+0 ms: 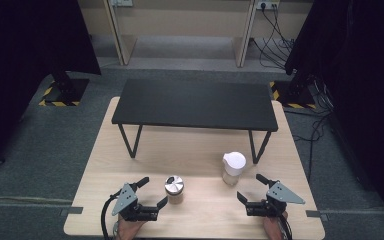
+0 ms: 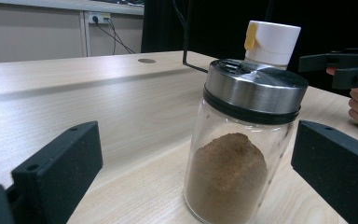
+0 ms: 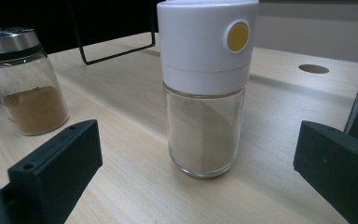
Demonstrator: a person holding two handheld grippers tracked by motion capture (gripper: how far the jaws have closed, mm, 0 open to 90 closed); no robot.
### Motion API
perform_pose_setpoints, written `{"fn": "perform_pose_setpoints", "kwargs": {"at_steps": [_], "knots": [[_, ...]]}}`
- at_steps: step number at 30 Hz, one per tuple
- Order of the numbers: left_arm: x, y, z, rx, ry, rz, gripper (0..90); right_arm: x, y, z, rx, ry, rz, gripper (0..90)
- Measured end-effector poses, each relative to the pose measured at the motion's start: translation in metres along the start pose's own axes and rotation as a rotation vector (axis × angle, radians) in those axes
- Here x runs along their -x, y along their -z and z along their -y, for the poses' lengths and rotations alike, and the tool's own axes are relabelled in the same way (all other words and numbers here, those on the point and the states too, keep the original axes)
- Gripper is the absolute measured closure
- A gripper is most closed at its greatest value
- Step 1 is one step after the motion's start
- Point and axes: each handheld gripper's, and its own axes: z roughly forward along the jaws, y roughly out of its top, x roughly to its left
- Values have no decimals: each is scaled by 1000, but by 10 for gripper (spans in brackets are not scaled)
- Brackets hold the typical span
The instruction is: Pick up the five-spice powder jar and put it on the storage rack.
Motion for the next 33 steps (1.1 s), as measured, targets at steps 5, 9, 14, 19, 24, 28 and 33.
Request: {"fn": "perform_pose_setpoints", "kwargs": {"at_steps": [5, 9, 14, 19, 24, 28, 33], "knots": [[-1, 0, 0, 0, 6, 2, 11, 0, 1, 1, 6, -5, 4, 9], [-1, 0, 0, 0, 7, 2, 12, 0, 2, 1, 9, -13, 8, 9], [-1, 0, 0, -1, 11, 4, 13, 0, 2, 1, 10, -8, 6, 10], [-2, 0, -1, -3, 11, 5, 14, 0, 2, 2, 12, -11, 7, 10], [-2, 0, 0, 1, 13, 6, 13, 1, 2, 2, 12, -8, 6, 10], [-1, 0, 0, 2, 4, 6, 13, -1, 2, 1, 7, -1, 7, 10], [-2, 1, 1, 9, 12, 8, 12, -1, 2, 2, 12, -9, 18, 10]]}}
